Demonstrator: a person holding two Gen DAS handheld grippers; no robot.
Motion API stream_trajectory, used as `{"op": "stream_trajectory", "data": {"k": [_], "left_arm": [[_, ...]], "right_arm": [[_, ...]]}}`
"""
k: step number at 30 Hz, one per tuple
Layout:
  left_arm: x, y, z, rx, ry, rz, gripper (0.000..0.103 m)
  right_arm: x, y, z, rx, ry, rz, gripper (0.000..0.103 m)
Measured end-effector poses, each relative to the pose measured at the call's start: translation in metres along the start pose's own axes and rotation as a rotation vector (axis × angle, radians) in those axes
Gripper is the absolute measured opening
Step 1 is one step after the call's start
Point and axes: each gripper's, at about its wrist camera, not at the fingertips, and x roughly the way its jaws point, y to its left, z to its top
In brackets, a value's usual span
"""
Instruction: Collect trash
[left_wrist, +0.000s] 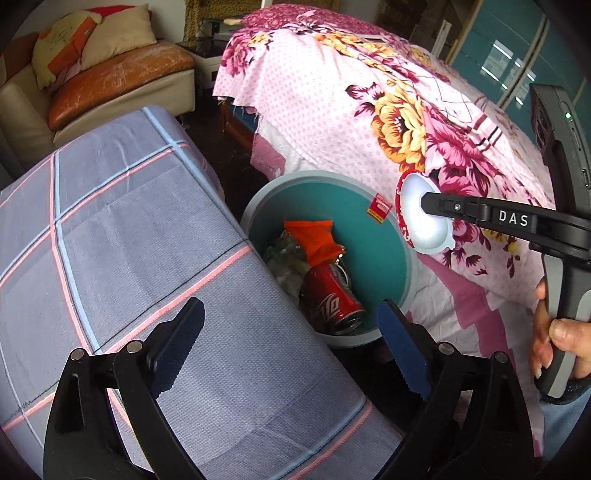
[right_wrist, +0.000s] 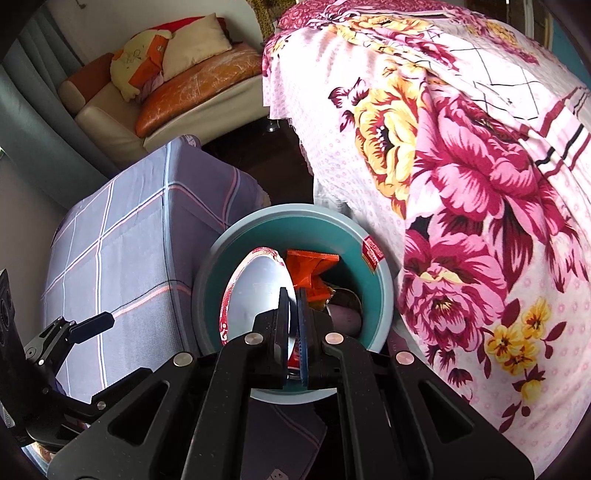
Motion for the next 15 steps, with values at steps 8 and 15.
{"op": "stream_trajectory", "data": {"k": [8, 15], "left_arm": [[-0.005, 0.013, -0.001, -0.037, -0.003, -0.006, 0.095], [-0.014, 0.021, -0.008, -0.073, -0.012, 0.015, 0.095]], "right_arm": [[0.004, 0.011, 0.004, -0.019, -0.005, -0.003, 0.063], [-0.005, 0.016, -0.001, -0.025, 0.003, -0.005, 0.088]]}}
